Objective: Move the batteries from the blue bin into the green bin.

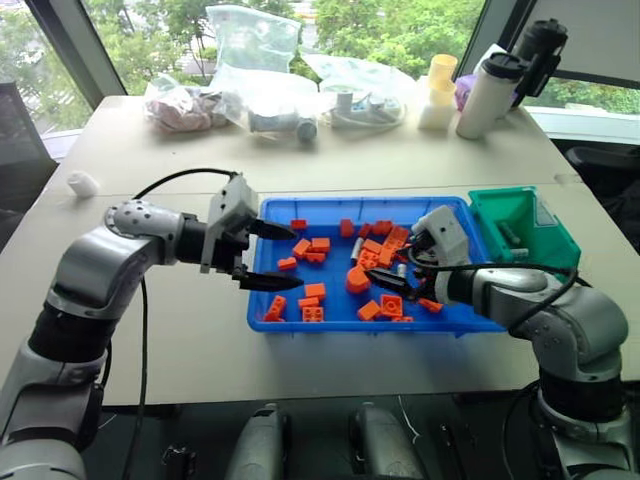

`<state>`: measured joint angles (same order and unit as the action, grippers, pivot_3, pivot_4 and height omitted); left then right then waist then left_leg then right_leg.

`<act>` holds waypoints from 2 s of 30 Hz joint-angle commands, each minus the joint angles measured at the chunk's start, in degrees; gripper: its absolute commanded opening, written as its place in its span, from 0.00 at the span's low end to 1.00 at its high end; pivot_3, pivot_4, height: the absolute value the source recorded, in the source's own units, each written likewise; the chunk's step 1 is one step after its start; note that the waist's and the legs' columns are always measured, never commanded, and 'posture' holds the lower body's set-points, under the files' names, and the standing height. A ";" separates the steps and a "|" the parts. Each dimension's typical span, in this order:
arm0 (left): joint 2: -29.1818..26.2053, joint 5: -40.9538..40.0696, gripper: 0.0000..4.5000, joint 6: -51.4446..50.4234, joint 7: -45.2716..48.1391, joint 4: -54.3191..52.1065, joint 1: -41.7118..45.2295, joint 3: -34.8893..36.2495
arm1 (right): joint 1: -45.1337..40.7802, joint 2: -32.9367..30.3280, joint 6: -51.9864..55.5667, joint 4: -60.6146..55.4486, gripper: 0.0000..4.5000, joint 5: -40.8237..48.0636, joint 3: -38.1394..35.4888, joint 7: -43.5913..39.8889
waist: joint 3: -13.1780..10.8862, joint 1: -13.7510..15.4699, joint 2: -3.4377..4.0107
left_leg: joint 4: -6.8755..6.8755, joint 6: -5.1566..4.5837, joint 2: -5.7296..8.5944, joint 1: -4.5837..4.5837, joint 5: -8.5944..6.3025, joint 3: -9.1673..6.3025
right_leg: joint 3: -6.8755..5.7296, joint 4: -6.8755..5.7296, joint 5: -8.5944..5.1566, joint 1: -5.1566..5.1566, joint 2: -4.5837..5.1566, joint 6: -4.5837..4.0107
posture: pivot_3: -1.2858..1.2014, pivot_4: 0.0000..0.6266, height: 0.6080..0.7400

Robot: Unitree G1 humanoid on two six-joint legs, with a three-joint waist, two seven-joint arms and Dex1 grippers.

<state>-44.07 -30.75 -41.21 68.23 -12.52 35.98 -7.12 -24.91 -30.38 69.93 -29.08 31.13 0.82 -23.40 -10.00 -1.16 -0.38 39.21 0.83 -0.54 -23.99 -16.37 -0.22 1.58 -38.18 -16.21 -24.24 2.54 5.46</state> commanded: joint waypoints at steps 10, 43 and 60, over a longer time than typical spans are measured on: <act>-0.50 -0.68 1.00 0.04 -3.39 -2.41 -2.37 2.76 | -15.96 9.43 -1.71 19.28 0.98 -2.99 4.29 -0.42 | 0.00 0.46 -0.01 | -0.04 0.01 -0.04 0.00 0.00 0.01 | -0.01 -0.04 0.00 -0.06 0.01 0.00 | 0.52 0.24 1.00; 1.84 -3.27 1.00 -0.08 -9.69 -6.47 -7.08 4.00 | -17.57 5.18 -1.76 19.19 0.98 -9.33 7.43 -2.47 | 0.00 0.17 -0.01 | -0.04 0.01 0.01 -0.03 0.01 0.03 | -0.01 -0.03 0.00 -0.09 0.09 0.00 | 0.52 0.24 1.00; 3.09 -2.63 1.00 0.23 -10.76 -6.31 -7.42 3.53 | -18.70 10.50 -0.48 31.97 0.98 -12.01 6.99 0.59 | 0.00 0.00 -0.01 | -0.05 0.01 0.00 -0.01 0.01 0.05 | 0.00 -0.03 0.00 -0.08 0.08 0.00 | 0.52 0.24 1.00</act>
<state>-40.90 -33.16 -41.84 57.70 -17.40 28.68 -4.72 -42.88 -20.72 69.59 1.70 19.23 7.75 -22.73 -9.99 -1.15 -0.39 39.16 0.85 -0.56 -23.98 -16.37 -0.17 1.58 -38.22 -16.21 -24.32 2.60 5.46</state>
